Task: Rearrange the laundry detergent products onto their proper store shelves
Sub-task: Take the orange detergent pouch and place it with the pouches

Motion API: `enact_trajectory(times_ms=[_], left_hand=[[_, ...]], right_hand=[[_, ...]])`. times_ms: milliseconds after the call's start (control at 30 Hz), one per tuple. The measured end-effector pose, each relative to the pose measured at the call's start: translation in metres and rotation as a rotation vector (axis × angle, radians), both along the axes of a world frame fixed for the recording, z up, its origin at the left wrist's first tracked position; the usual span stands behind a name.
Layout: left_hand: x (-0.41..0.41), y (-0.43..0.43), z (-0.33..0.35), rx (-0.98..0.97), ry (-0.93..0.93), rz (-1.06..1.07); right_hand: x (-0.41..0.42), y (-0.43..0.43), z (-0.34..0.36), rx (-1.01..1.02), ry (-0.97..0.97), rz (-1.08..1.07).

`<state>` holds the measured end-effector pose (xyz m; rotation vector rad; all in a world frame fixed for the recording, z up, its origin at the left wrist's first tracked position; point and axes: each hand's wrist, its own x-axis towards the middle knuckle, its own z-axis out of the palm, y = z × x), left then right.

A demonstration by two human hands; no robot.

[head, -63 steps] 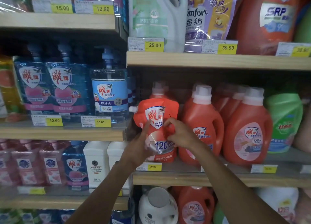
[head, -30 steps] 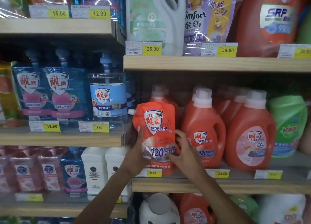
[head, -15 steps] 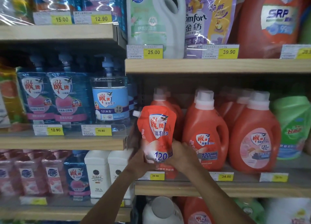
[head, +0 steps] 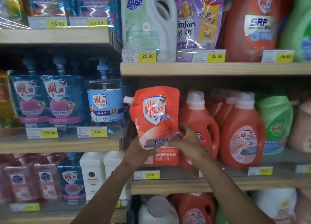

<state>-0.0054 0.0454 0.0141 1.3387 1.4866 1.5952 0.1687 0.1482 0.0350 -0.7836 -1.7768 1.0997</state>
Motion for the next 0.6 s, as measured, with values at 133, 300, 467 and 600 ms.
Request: enact_trajectory(times_ms=[133,300,467,600], left_hand=[[0.015,-0.007,0.004,-0.051,-0.073,-0.021],[0.039,-0.014,0.007,-0.053,-0.103,-0.073],[0.068,-0.034,0.011,0.073,-0.117,-0.168],[0.092,-0.053,0.015,0.142,-0.079,-0.234]], right_hand=[[0.016,-0.005,0.007,-0.09,0.057,0.057],[0.042,-0.03,0.006,-0.102,0.076,0.04],[0.079,-0.069,0.017,-0.022,-0.046,0.072],[0.11,-0.105,0.02,0.013,-0.088,0.015]])
